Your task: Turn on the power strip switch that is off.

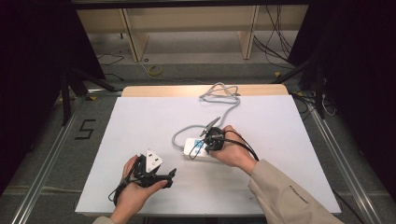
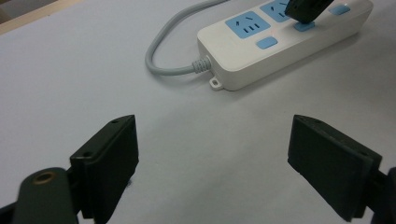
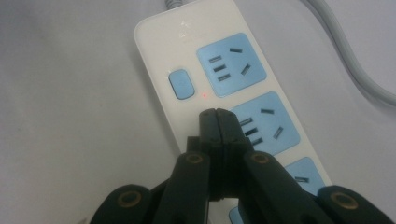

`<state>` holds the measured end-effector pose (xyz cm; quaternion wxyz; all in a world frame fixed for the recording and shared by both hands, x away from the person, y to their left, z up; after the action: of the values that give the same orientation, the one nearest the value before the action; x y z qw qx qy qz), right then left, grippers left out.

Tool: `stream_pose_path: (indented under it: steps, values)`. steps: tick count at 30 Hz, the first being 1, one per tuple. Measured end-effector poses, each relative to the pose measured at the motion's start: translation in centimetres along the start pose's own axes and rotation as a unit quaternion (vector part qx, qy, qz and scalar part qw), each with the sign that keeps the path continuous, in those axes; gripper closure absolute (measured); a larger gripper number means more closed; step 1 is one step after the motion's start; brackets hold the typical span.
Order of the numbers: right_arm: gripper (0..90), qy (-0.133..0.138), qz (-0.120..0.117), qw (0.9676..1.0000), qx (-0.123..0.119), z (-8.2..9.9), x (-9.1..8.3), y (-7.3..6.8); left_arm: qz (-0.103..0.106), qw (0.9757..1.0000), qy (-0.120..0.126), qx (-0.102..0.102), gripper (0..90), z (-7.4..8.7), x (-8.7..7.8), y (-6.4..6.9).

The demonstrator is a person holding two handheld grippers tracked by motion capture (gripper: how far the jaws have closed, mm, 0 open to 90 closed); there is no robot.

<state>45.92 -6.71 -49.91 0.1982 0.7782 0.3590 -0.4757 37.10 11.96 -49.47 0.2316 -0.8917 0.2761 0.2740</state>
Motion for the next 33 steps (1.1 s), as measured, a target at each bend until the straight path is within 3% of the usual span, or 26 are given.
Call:
stream_pose_path:
  steps: [33]
  values:
    - [90.0, -0.015, 0.004, 0.9999, 0.004, -0.07, 0.27, -0.06, 0.0, 1.0, -0.001, 0.003, 15.8, -0.02, -0.04, 0.07]
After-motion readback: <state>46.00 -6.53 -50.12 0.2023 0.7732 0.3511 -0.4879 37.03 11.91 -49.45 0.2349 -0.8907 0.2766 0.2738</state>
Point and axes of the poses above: each handheld gripper's, and its own axes: x roughly forward along the jaws, z roughly out of its underside, y roughly to its right, the point moved 7 cm from there along x, roughly forward along the jaws, and after that the axes turned 11 degrees about x, right-handed, at the moved point
